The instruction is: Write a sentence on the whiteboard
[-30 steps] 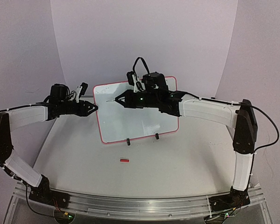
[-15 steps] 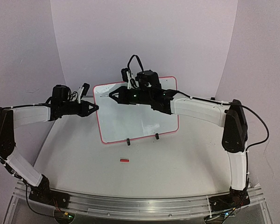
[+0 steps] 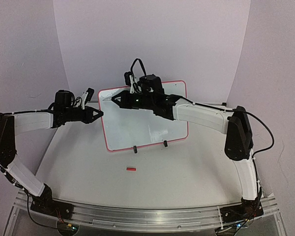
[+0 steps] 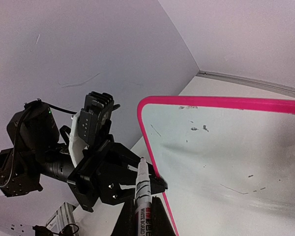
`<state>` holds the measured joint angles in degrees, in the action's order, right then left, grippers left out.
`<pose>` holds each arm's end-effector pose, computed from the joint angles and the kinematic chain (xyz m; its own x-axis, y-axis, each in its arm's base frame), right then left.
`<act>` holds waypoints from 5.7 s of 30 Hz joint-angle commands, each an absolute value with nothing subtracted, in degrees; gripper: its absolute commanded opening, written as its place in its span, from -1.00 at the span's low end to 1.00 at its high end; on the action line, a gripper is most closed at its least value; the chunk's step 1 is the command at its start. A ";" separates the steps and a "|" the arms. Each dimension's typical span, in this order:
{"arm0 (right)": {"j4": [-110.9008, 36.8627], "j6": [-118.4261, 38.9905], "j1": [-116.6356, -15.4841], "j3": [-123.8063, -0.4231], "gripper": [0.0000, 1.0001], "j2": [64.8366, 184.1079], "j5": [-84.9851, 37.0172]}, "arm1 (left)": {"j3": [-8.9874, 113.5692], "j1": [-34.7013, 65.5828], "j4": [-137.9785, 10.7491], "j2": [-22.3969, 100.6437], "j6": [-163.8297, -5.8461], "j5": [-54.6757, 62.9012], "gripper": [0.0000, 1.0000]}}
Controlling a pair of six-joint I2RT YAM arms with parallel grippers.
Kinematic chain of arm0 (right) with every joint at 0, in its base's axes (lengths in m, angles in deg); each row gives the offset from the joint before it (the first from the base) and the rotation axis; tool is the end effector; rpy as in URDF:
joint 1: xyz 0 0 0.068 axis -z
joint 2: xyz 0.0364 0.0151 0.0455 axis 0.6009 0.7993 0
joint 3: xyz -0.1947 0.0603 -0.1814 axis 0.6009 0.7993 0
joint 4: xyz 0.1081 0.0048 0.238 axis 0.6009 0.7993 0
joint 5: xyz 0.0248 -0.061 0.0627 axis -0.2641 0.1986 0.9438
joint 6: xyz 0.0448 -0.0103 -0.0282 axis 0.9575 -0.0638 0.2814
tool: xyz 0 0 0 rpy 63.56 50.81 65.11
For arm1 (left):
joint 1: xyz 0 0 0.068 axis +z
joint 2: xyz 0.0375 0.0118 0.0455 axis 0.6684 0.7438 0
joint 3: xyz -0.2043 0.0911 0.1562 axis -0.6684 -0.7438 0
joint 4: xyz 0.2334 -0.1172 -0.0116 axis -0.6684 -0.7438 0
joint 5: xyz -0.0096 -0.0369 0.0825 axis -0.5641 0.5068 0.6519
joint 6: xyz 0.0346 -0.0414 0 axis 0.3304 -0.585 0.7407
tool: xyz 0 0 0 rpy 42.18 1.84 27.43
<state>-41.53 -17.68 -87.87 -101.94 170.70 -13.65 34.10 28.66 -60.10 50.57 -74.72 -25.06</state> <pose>0.3311 0.4255 0.3170 -0.5255 0.0809 -0.8469 -0.7736 0.3689 0.5152 0.3208 -0.0980 0.2477 -0.4636 0.0888 -0.8816 0.6968 0.6511 -0.3008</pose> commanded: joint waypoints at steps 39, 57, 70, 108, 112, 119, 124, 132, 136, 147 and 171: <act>-39.26 -17.59 -88.12 -103.49 -1.00 172.55 -16.70 | 34.87 28.87 -59.29 50.47 -73.35 -26.12 -0.81; -46.23 -17.25 -88.17 -100.17 -1.00 167.97 -14.30 | 34.78 28.87 -59.75 50.12 -73.35 -25.68 -0.99; -44.40 -16.62 -88.17 -104.27 -1.00 171.91 -14.42 | 34.93 28.88 -60.11 50.20 -71.88 -25.49 -1.00; -39.74 -18.11 -88.14 -103.30 -1.00 172.15 -23.42 | 35.07 28.86 -60.87 50.21 -71.08 -24.17 -1.00; -39.81 -18.78 -88.17 -101.54 -1.00 170.67 -24.53 | 35.12 28.86 -60.86 50.29 -70.97 -24.00 -1.00; -40.18 -19.35 -88.14 -100.34 -1.00 169.41 -24.27 | 35.05 28.89 -61.02 50.11 -70.93 -23.84 -1.00; -44.70 -19.51 -88.04 -99.02 -1.00 167.93 -16.11 | 35.10 28.87 -61.20 50.15 -70.78 -23.79 -1.00; -46.96 -19.77 -87.67 -97.26 -1.00 164.34 -13.62 | 35.13 28.85 -61.39 50.00 -70.79 -23.57 -1.00; -47.28 -19.38 -87.02 -98.13 -1.00 165.14 -13.85 | 35.10 28.85 -61.42 49.94 -70.78 -23.53 -1.00; -47.21 -16.47 -85.30 -102.18 -1.00 169.77 -12.89 | 35.26 28.88 -61.61 50.02 -70.69 -23.33 -1.00; -44.38 -14.52 -84.43 -105.46 -1.00 174.59 -10.76 | 35.60 28.84 -61.74 50.64 -70.51 -23.13 -1.00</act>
